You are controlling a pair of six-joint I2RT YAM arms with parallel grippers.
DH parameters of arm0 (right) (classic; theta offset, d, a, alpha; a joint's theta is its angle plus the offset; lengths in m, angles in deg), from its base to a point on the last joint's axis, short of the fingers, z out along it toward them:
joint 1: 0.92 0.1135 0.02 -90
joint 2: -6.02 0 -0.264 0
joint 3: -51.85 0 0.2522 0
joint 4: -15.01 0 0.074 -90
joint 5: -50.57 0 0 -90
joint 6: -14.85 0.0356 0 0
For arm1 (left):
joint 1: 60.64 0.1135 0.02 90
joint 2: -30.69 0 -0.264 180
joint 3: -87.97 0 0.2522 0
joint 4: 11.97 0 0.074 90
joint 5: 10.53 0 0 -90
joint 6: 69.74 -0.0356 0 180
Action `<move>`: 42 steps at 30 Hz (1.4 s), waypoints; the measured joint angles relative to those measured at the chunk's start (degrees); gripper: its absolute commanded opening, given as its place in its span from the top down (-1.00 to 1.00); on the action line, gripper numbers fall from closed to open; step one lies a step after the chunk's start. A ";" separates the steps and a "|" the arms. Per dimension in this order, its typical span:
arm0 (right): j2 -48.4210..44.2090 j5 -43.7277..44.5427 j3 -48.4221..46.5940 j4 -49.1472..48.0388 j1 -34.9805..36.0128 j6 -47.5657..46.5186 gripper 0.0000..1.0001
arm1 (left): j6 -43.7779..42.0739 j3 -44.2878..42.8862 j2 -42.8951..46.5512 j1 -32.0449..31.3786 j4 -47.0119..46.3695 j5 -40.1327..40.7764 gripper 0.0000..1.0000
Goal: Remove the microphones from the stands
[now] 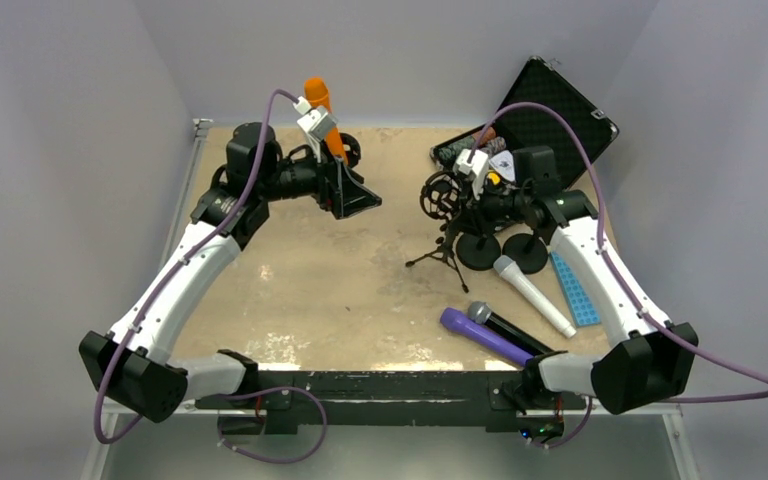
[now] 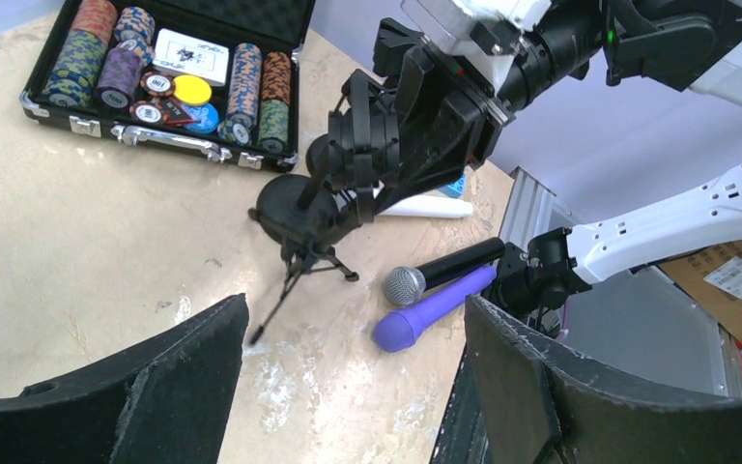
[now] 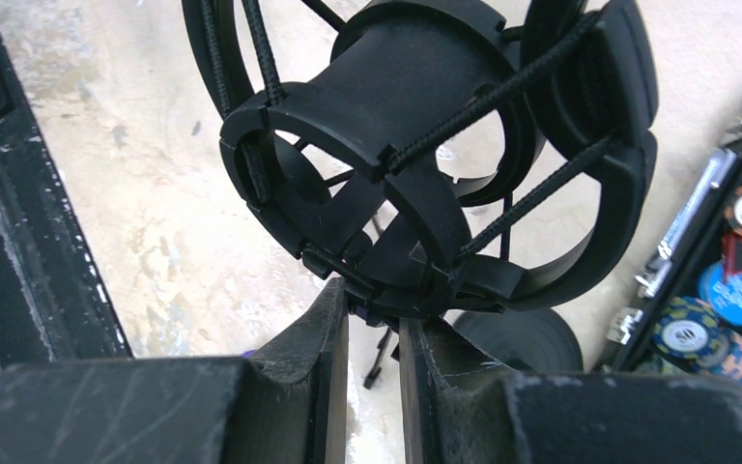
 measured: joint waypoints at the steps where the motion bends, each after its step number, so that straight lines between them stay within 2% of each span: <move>1: 0.00 0.24 -0.15 0.09 -0.61 -0.26 1.00 | 0.00 0.24 0.15 0.00 -0.11 0.00 -0.71; 9: -0.24 0.87 -0.50 0.74 -1.81 -0.61 1.00 | -0.02 0.66 0.87 0.00 -0.28 0.04 -0.71; 11: -0.24 0.96 -0.50 0.72 -1.81 -0.57 0.64 | -0.04 0.66 0.92 0.02 -0.28 0.04 -0.71; 14: -0.13 1.22 -0.50 0.57 -1.79 -0.07 0.53 | -0.04 0.66 0.92 0.04 -0.28 0.04 -0.71; 16: 0.17 1.29 -0.72 0.48 -1.75 0.28 0.55 | -0.04 0.66 0.92 0.13 -0.28 0.04 -0.71; 19: 1.27 1.51 -1.62 0.55 -1.81 0.72 0.71 | -0.04 0.66 0.92 0.39 -0.28 0.07 -0.71; 21: 2.62 1.68 -2.84 0.63 -2.03 0.92 0.74 | -0.04 0.66 0.92 0.50 -0.28 0.07 -0.71; 31: 11.52 2.47 -11.13 1.77 -2.71 0.44 0.70 | -0.07 0.66 0.92 0.72 -0.24 0.04 -0.72; 33: 11.74 2.64 -11.45 2.45 -2.86 0.44 0.56 | -0.07 0.66 0.92 0.76 -0.20 0.09 -0.77; 39: 11.61 3.43 -11.82 4.20 -3.32 0.22 -0.23 | -1.16 0.63 0.92 1.27 2.19 1.64 -0.86; 42: 11.02 4.15 -11.91 5.31 -3.30 0.61 -0.41 | -2.01 0.55 0.96 1.53 3.48 2.58 -0.87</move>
